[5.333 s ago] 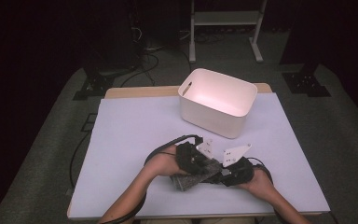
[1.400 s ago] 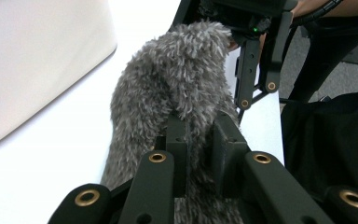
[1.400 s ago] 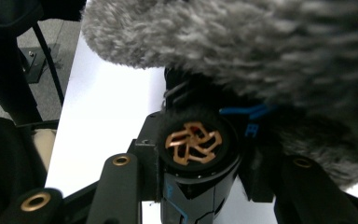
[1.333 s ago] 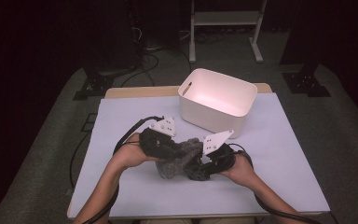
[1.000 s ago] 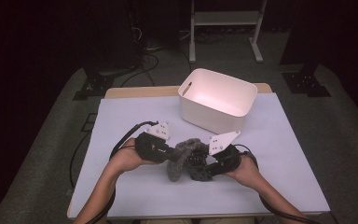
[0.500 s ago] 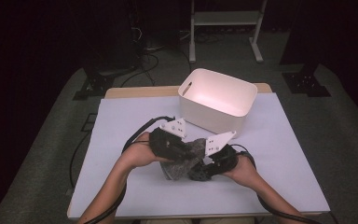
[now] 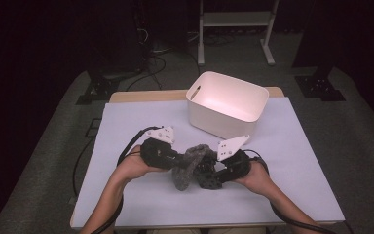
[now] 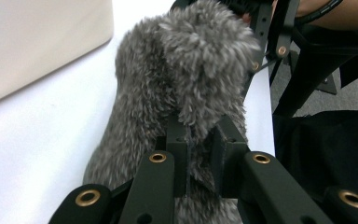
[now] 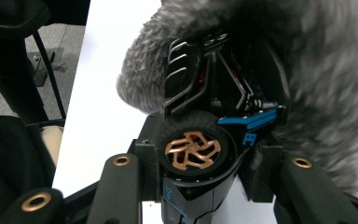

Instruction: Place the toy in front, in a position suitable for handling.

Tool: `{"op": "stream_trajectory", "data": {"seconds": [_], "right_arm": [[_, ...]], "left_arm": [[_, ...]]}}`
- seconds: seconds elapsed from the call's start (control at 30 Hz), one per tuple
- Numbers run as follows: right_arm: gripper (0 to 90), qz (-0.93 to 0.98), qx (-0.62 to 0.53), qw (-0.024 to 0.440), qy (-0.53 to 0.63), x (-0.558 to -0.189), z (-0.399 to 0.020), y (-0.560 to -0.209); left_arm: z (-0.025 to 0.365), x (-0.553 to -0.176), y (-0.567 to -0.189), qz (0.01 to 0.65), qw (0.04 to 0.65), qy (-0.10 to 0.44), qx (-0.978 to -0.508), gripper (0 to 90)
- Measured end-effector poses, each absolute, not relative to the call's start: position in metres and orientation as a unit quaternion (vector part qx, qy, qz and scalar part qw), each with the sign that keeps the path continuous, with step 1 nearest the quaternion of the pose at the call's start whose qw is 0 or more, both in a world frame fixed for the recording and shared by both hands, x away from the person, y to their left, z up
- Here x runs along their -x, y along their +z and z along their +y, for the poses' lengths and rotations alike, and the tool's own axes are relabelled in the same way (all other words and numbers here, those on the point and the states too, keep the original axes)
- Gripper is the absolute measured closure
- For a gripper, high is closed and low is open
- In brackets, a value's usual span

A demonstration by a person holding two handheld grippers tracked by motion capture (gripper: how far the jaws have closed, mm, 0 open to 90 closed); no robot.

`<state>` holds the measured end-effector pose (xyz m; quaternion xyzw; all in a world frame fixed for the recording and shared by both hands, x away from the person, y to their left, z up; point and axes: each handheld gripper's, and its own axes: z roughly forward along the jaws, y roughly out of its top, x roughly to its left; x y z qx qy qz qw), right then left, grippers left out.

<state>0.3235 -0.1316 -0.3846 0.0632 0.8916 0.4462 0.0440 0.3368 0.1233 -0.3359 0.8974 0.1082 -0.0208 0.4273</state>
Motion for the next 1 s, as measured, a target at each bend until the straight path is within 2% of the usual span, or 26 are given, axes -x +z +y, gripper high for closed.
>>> {"op": "stream_trajectory", "data": {"seconds": [0.27, 0.43, 0.8, 1.0], "right_arm": [[56.1, 0.886, -0.054, 0.036, 0.459, -0.333, -0.104, -0.377], [56.1, 0.892, -0.044, 0.033, 0.448, -0.331, -0.095, -0.38], [55.9, 0.892, -0.055, 0.04, 0.447, -0.329, -0.117, -0.384], [56.0, 0.89, -0.062, 0.042, 0.45, -0.328, -0.12, -0.383]], "left_arm": [[0.134, -0.334, -0.311, 0.101, 0.428, 0.005, -0.898, 79.6], [0.128, -0.331, -0.311, 0.086, 0.425, -0.006, -0.901, 79.4], [0.133, -0.333, -0.333, 0.112, 0.403, -0.005, -0.908, 79.4], [0.133, -0.335, -0.334, 0.113, 0.416, -0.008, -0.902, 79.5]]}}
